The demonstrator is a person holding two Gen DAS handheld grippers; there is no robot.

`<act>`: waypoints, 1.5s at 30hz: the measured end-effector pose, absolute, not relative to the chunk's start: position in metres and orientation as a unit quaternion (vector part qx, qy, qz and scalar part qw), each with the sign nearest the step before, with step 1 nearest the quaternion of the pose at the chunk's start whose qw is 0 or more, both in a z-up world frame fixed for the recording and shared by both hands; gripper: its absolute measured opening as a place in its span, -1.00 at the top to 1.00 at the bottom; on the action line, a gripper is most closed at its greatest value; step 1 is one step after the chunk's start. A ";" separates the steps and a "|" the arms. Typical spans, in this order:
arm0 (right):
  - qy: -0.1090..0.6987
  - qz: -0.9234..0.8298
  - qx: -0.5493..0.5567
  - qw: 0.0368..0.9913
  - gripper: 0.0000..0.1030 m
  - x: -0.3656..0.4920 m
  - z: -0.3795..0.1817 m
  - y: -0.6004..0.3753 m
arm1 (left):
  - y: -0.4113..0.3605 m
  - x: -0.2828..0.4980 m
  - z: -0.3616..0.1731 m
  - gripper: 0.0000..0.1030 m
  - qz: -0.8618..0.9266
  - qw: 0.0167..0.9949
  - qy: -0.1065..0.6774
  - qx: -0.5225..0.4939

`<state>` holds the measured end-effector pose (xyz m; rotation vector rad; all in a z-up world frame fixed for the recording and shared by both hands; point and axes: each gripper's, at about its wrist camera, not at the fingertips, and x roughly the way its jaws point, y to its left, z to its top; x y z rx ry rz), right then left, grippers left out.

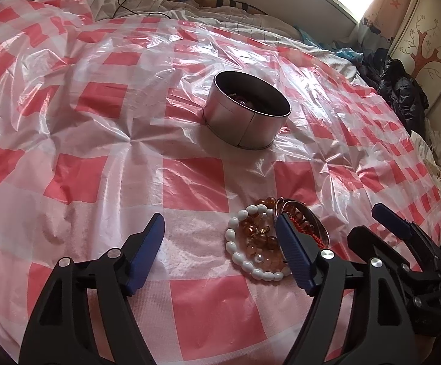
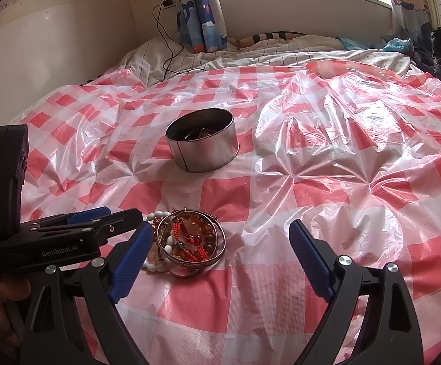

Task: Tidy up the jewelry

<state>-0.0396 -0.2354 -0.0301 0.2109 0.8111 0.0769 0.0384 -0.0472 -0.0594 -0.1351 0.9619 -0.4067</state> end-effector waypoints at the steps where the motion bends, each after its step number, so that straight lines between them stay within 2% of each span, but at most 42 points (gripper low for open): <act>1: 0.393 0.037 0.104 0.913 -0.69 -0.039 -0.030 -0.236 | -0.047 0.039 -0.059 -0.40 -0.194 0.865 0.458 -0.066; 45: 0.399 0.034 0.110 0.910 -0.69 -0.039 -0.033 -0.240 | -0.041 0.045 -0.060 -0.50 -0.189 0.863 0.463 -0.067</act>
